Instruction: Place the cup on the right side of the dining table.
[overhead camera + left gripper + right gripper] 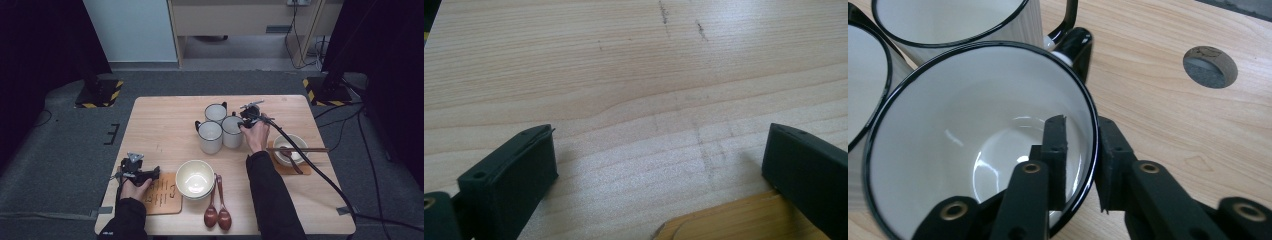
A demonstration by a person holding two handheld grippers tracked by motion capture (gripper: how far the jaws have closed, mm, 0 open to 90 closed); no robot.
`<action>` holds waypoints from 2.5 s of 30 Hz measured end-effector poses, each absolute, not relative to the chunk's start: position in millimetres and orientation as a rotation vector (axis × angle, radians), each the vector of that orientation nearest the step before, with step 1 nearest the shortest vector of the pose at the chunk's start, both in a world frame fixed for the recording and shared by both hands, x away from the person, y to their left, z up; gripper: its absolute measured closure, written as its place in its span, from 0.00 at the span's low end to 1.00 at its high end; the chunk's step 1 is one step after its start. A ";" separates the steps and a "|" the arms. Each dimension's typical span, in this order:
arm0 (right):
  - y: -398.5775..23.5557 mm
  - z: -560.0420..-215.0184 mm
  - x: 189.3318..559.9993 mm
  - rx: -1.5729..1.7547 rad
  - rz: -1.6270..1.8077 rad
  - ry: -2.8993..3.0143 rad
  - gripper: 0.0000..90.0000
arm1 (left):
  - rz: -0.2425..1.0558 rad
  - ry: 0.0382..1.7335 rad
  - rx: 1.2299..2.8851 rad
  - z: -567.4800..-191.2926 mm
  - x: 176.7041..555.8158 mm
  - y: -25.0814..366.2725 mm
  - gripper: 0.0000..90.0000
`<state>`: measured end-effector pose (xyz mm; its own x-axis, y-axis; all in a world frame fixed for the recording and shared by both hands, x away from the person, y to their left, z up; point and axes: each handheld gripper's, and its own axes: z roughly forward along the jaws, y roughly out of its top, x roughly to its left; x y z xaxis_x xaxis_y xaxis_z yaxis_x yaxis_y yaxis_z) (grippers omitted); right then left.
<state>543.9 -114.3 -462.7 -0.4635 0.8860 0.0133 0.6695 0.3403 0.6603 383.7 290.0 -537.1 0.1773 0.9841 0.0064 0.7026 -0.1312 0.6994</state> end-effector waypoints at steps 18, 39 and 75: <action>-115.2 -458.9 545.7 1.386 0.830 2.290 0.90 | 0.653 1.583 1.899 -537.1 383.7 290.0 0.00; -126.9 -454.4 540.5 1.414 0.852 2.286 0.91 | 0.653 1.584 1.899 -537.1 383.7 289.9 0.00; -114.9 -459.7 547.6 1.415 0.843 2.269 0.83 | 0.653 1.584 1.900 -537.0 383.7 290.0 0.00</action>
